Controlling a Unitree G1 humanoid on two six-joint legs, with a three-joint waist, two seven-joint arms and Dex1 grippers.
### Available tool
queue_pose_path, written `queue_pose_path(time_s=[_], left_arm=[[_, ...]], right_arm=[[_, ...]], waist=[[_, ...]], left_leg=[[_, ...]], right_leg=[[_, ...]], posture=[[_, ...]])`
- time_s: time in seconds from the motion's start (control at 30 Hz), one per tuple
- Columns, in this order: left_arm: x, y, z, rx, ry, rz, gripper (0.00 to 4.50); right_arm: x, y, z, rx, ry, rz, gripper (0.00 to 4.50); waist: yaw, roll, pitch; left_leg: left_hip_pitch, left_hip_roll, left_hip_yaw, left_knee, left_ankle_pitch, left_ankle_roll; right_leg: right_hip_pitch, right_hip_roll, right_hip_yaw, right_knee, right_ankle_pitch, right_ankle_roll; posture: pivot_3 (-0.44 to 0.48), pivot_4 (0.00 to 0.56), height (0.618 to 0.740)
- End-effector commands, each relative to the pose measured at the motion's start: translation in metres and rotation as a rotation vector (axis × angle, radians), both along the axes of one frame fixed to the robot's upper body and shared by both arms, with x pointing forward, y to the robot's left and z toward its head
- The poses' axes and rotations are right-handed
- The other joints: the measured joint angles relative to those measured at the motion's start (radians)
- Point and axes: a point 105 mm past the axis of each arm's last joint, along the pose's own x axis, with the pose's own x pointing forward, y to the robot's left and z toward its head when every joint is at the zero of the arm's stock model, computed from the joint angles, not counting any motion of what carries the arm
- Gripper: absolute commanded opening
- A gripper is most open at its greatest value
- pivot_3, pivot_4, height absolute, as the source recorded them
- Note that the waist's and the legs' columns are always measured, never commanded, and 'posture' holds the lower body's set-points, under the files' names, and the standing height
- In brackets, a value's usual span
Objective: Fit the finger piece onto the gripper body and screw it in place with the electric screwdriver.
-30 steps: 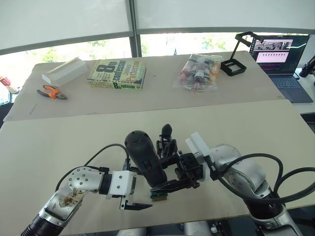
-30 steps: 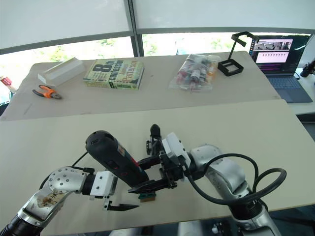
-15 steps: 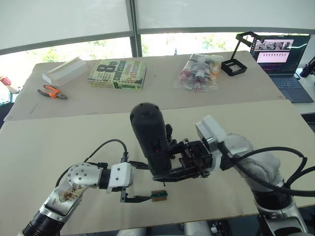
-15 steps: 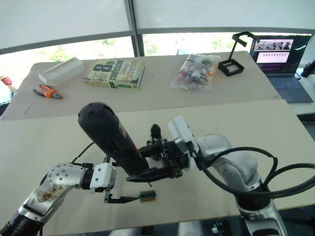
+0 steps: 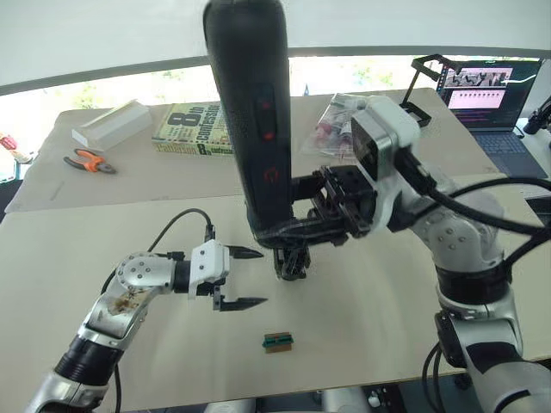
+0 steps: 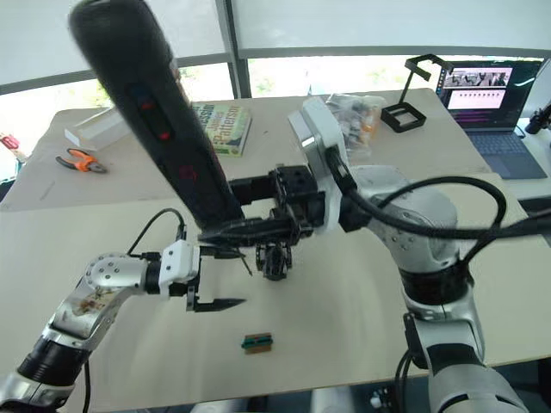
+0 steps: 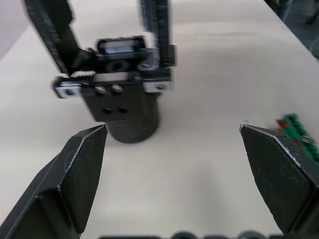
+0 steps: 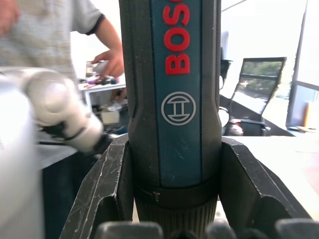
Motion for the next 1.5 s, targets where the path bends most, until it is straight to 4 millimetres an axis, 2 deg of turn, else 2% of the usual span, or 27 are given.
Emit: queue_pose_path(time_s=[0.03,0.23,0.57,1.5], left_arm=[[0.005,-0.004,0.001,-0.001,-0.035,-0.011,4.5],[0.011,-0.009,-0.002,0.0,-0.048,-0.027,4.5],[0.016,-0.016,-0.002,0.001,-0.063,-0.053,4.5],[0.023,-0.019,-0.006,0.002,-0.076,-0.048,4.5]], right_arm=[[0.003,-0.002,0.009,0.03,-0.076,0.003,1.92],[0.012,-0.003,0.004,0.024,-0.093,-0.021,1.92],[0.015,-0.004,-0.003,0.004,-0.091,-0.031,1.92],[0.023,-0.001,-0.015,-0.033,-0.092,-0.049,1.92]], waist=[[-0.003,0.0,0.0],[-0.016,0.0,0.0],[-0.018,0.0,0.0],[-0.019,0.0,0.0]], left_leg=[[-0.001,0.0,0.0,0.0,0.0,0.0],[-0.005,-0.001,0.0,0.0,0.0,0.0],[-0.007,0.0,0.0,0.004,0.0,0.0],[-0.007,0.0,0.0,0.006,0.0,-0.001]], right_leg=[[0.0,0.0,0.0,0.0,0.0,0.0],[-0.005,0.0,-0.001,0.001,0.001,0.0],[-0.007,0.0,0.0,0.001,0.002,-0.001],[-0.007,0.0,0.0,0.001,0.003,-0.002]], posture=[[0.0,0.15,0.738],[0.0,0.15,0.738],[0.0,0.15,0.738],[0.0,0.15,0.738]])
